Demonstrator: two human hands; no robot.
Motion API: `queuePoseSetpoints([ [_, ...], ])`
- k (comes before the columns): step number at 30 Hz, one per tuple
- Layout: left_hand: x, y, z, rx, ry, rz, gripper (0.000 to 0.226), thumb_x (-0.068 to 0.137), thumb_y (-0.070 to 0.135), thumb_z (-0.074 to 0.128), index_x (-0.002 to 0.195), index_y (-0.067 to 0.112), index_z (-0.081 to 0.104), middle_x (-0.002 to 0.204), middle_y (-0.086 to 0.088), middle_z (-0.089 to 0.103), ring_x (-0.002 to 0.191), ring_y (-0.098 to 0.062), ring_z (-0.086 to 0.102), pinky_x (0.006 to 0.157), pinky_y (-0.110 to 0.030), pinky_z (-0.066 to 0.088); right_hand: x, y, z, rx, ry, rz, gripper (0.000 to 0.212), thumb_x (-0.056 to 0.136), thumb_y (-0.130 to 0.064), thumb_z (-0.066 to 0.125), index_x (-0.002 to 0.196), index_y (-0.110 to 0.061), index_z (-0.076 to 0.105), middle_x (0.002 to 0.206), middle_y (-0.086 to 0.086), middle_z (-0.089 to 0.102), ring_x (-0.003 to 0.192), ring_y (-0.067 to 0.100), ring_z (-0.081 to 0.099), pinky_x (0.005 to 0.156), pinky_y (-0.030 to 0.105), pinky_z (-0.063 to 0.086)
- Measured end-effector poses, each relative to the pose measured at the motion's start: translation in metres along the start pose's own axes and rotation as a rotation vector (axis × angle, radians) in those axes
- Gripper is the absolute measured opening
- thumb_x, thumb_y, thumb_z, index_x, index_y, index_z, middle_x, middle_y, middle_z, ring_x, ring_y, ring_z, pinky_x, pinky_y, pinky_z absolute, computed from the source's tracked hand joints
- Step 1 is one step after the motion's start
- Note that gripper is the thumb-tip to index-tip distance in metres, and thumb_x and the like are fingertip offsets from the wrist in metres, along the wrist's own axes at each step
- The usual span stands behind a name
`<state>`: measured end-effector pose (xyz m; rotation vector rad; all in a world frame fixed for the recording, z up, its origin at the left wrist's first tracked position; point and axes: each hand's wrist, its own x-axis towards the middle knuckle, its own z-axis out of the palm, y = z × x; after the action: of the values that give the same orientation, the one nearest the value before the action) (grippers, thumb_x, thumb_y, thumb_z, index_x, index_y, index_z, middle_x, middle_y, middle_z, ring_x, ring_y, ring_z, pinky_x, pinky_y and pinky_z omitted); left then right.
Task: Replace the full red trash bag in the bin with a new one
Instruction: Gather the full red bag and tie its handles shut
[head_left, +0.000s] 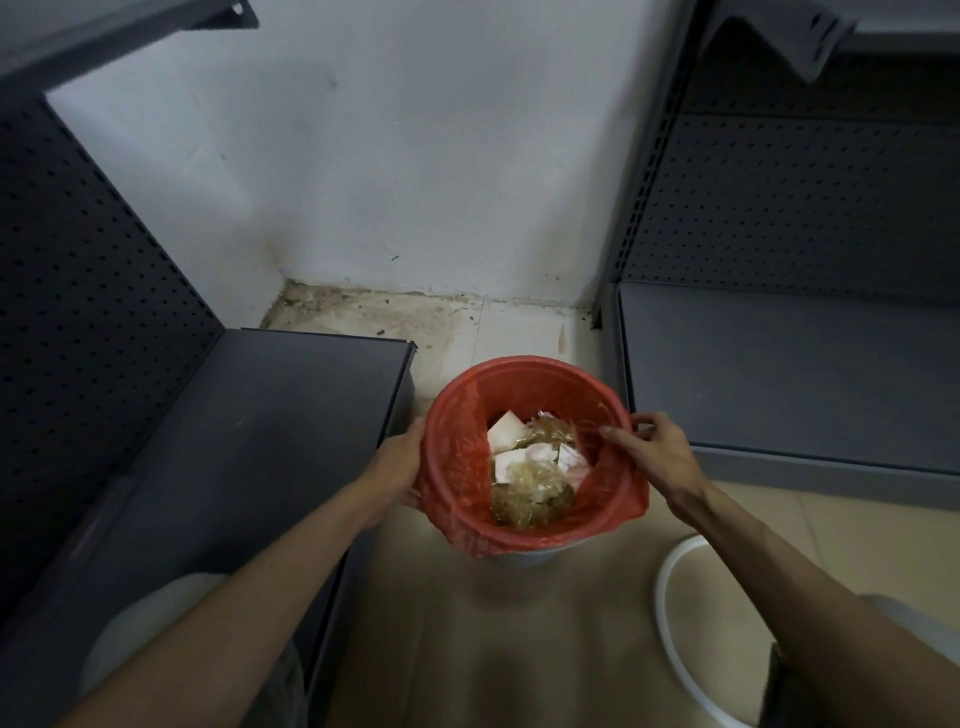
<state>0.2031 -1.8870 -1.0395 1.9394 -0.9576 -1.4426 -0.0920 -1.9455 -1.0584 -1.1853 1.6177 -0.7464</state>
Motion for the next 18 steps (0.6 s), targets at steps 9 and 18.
queuePoseSetpoints([
  [9, 0.010, -0.008, -0.006, -0.093, -0.048, -0.117, 0.058, 0.100, 0.057, 0.033, 0.079, 0.011, 0.061, 0.071, -0.010, 0.064, 0.069, -0.025, 0.062, 0.069, -0.038, 0.053, 0.007, 0.006, -0.002, -0.010, 0.025, 0.019, 0.063, 0.078, -0.034, 0.078, 0.126, -0.002, 0.053, 0.105, 0.016, 0.067, 0.086, 0.028, 0.069, 0.080, 0.042, 0.059],
  [18, 0.016, 0.005, -0.018, -0.149, 0.191, -0.033, 0.014, 0.092, 0.017, 0.067, 0.089, 0.004, 0.069, 0.073, -0.005, 0.057, 0.052, -0.016, 0.045, 0.044, -0.027, 0.040, 0.010, 0.001, 0.000, -0.008, 0.105, 0.022, 0.045, 0.083, -0.043, 0.070, 0.099, -0.001, 0.064, 0.082, 0.008, 0.067, 0.069, 0.019, 0.065, 0.055, 0.026, 0.049],
])
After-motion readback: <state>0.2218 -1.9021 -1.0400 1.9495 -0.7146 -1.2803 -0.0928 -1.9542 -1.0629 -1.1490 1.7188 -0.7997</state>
